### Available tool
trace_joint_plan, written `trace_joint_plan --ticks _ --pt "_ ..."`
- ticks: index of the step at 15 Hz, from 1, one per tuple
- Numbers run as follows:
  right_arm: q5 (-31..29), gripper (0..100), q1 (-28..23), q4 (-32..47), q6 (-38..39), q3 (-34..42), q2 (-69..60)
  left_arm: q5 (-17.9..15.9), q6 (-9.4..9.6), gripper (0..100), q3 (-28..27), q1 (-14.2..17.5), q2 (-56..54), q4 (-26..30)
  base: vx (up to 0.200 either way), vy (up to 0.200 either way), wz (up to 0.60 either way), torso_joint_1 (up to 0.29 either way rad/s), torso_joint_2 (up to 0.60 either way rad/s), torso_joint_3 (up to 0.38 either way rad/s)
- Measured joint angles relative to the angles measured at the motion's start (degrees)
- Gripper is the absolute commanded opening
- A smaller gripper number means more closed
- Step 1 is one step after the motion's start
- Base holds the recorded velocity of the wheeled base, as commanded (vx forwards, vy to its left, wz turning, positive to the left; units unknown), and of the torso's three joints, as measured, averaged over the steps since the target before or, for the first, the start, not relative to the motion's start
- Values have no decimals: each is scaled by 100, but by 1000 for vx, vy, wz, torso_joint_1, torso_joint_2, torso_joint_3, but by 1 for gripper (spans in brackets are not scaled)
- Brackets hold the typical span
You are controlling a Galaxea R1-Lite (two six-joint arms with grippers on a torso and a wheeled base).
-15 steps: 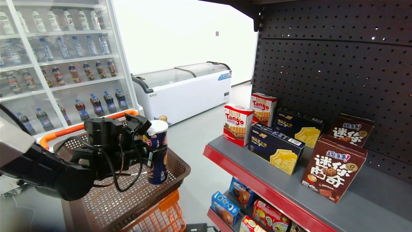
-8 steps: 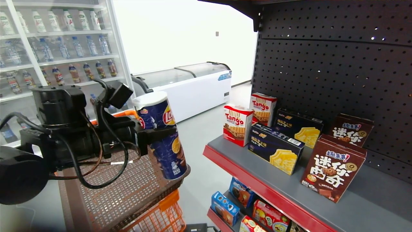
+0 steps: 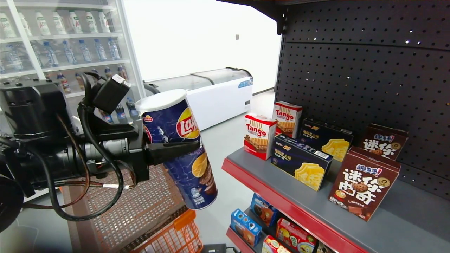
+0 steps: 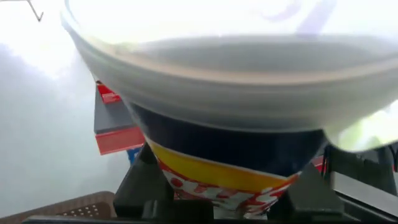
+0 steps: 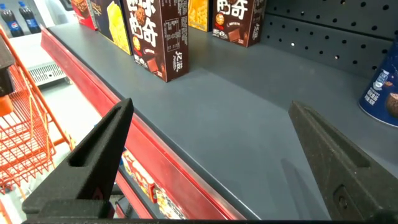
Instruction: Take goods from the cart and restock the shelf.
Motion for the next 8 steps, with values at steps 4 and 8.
trace_joint_plan --ticks 4,8 --pt "6 100 0 0 -7 0 0 -438 10 0 28 -34 -263 499 0 0 0 0 0 0" --pt "9 100 0 0 -10 0 0 -477 13 0 48 -350 -580 998 0 0 0 0 0 0"
